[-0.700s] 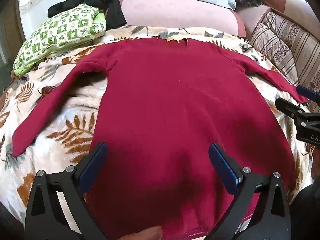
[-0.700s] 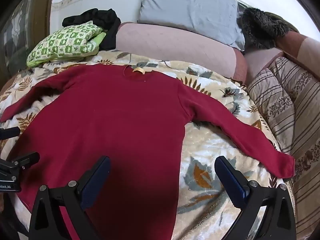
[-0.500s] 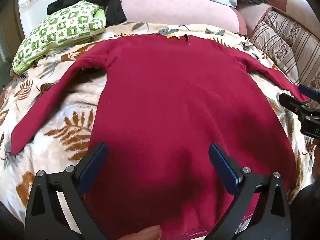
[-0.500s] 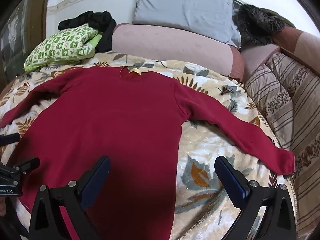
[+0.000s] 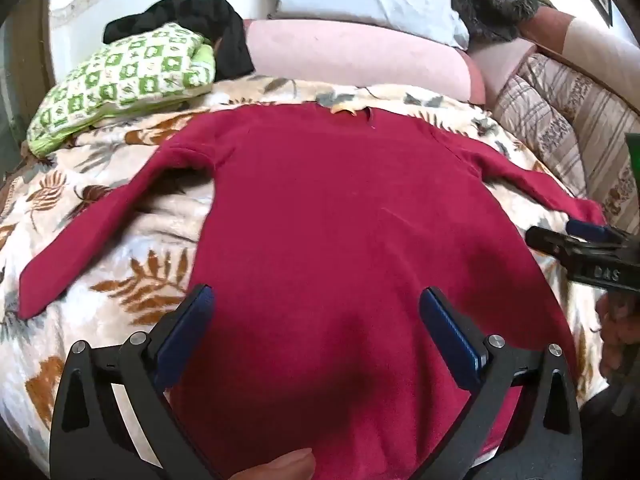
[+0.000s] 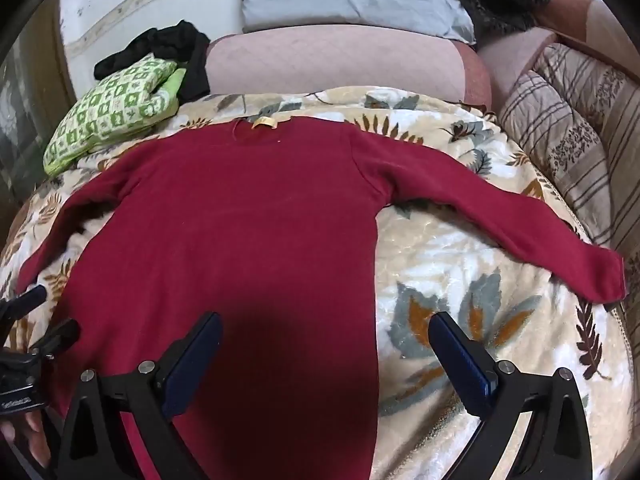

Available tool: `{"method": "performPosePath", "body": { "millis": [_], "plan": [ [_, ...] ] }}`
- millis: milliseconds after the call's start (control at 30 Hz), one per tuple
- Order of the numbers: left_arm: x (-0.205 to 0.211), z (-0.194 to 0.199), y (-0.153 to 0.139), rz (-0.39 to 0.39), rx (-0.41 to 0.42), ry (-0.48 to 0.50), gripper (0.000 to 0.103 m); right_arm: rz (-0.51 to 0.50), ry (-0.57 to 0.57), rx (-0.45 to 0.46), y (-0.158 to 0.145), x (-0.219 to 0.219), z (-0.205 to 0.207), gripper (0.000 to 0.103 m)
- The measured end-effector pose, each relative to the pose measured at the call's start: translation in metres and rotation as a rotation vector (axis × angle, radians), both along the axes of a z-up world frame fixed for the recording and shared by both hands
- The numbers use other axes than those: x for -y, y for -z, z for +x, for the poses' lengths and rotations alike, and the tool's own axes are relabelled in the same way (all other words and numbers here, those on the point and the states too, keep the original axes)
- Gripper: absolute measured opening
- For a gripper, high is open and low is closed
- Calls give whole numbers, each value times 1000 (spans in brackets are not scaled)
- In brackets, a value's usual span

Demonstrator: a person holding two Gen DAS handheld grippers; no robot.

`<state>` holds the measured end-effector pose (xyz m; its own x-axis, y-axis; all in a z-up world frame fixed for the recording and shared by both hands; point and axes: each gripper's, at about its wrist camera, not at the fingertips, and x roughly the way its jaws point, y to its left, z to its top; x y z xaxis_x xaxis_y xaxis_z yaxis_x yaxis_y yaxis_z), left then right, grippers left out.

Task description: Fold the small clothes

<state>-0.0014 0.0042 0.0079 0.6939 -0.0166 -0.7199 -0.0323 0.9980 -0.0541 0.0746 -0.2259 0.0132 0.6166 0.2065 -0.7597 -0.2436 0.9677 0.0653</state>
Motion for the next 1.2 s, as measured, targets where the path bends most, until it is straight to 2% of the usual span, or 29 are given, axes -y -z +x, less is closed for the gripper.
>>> {"method": "performPosePath", "body": {
  "millis": [100, 233, 367, 500, 800, 933, 1200],
  "plan": [
    [3, 7, 7, 30, -69, 7, 102, 4, 18, 17, -4, 4, 1, 102],
    [-1, 8, 9, 30, -70, -22, 102, -4, 33, 25, -5, 7, 2, 102],
    [-5, 7, 11, -38, -89, 1, 102, 17, 48, 27, -9, 10, 3, 102],
    [-2, 1, 12, -66, -98, 4, 102, 49, 58, 52, -16, 7, 2, 102],
    [-15, -1, 3, -128, -87, -59, 102, 46, 54, 30, -7, -5, 8, 102],
    [-16, -3, -1, -84, -73, -109, 102, 50, 65, 27, -7, -3, 8, 102],
    [0, -6, -10, -32, -110, -92, 102, 81, 60, 7, -6, -7, 4, 102]
  ]
}}
